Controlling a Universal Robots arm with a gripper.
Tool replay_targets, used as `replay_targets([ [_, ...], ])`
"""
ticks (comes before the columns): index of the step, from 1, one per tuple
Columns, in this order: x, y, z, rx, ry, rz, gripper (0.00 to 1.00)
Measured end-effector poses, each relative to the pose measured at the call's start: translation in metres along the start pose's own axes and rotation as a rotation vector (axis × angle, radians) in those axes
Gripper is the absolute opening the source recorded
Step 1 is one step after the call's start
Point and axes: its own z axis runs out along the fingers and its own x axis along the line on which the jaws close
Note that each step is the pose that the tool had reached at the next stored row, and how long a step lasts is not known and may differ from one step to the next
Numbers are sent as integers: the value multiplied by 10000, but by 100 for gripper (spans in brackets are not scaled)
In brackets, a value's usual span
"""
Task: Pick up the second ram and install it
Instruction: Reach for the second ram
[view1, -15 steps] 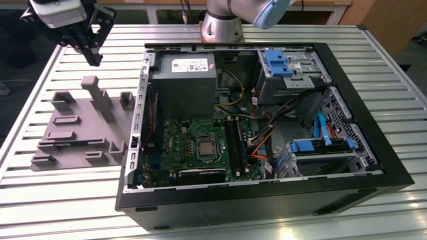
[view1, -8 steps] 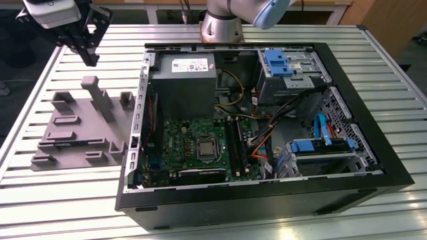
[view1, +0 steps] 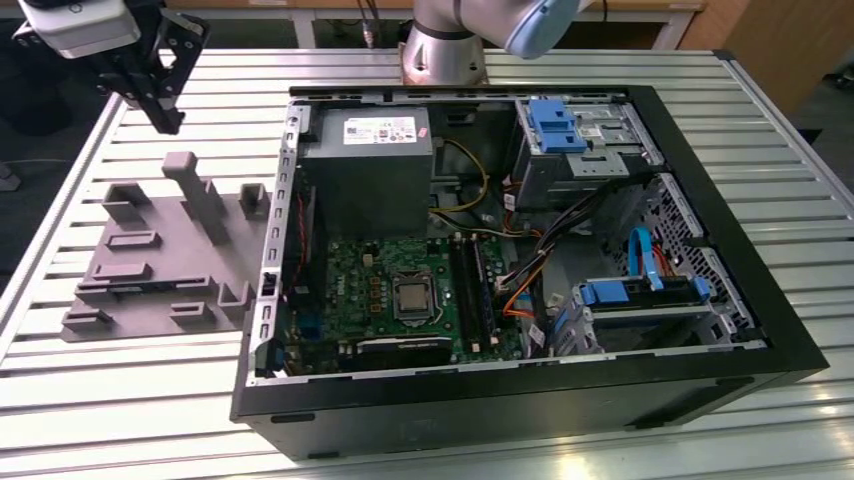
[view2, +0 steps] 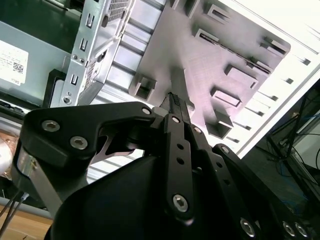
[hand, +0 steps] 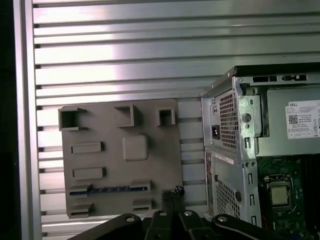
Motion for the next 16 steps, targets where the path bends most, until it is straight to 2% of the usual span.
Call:
replay_targets([
  [7, 87, -32, -2, 0, 1, 0, 11],
  [16, 165, -131, -7, 0, 1, 0, 11],
])
